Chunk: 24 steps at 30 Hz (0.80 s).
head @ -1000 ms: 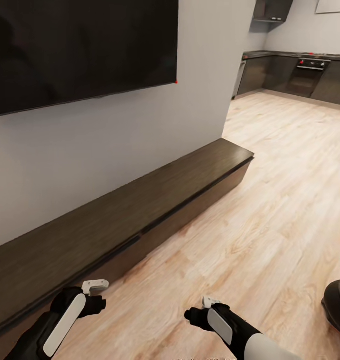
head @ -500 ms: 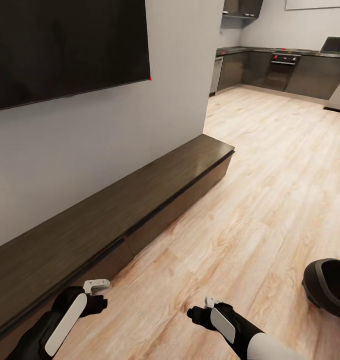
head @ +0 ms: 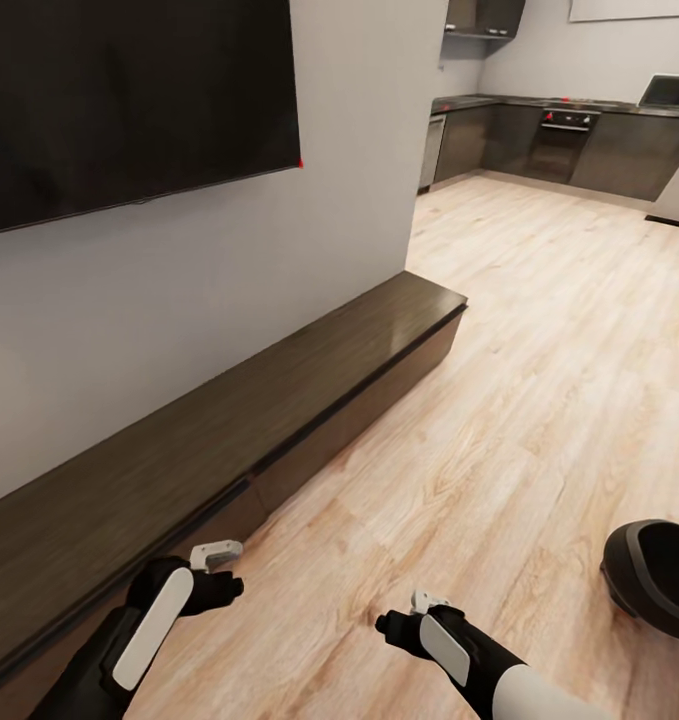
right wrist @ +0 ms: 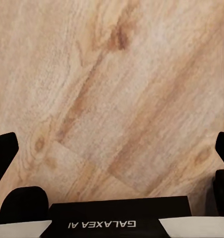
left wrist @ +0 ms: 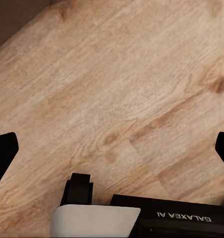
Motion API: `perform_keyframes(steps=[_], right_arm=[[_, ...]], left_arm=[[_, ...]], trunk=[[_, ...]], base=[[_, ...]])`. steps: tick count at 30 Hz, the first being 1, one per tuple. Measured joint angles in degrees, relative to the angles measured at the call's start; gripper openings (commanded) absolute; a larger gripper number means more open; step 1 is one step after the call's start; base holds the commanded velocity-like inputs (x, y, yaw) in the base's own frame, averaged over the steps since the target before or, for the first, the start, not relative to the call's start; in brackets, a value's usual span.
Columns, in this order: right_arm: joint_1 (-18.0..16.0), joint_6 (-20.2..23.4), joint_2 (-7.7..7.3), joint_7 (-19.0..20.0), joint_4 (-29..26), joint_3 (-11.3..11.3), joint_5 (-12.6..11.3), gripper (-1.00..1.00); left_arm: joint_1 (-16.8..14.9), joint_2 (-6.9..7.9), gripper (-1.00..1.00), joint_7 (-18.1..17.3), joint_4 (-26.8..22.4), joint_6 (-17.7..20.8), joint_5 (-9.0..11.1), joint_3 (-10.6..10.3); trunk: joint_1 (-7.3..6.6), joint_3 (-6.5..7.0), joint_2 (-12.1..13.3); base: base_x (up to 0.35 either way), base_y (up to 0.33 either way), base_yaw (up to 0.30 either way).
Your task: Place each of the two pumpkins and all three candles from the living room inside a cabinet in the living room (use any cabinet), then make sure every cabinet is closed, and position the cauldron so it is next to a table in the living room.
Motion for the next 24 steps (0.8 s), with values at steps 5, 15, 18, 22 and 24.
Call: perform_keyframes(steps=[5,15,18,22,24], right_arm=[[0.0,-0.02,-0.11,-0.06,-0.39,-0.03,-0.09,1.0],[0.0,-0.03,-0.12,-0.18,-0.47,-0.33,-0.43,1.0],[0.0,-0.06,-0.17,-0.18,-0.25,-0.3,-0.41,1.0],[0.0,-0.05,-0.2,-0.18,-0.08,-0.28,-0.28,1.0],[0.0,-0.06,-0.21,-0.14,-0.01,-0.27,-0.42,1.0]], left_arm=[[-0.01,-0.47,1.0,0.09,-0.54,0.88,0.1,0.01],[-0.02,-0.45,1.0,0.1,-0.56,0.89,0.11,0.05],[-0.01,-0.51,1.0,0.17,-0.56,0.89,0.05,0.08],[-0.02,-0.57,1.0,0.19,-0.52,0.89,0.34,0.16],[-0.02,-0.45,1.0,0.19,-0.48,0.93,0.51,0.24]], trunk=[[-1.1,0.9,2.01],[-3.3,2.69,6.02],[-3.95,3.23,7.22],[-4.83,3.95,8.83],[-5.27,4.31,9.63]], base=[[0.0,0.0,0.0],[0.0,0.0,0.0],[0.0,0.0,0.0],[0.0,0.0,0.0],[0.0,0.0,0.0]])
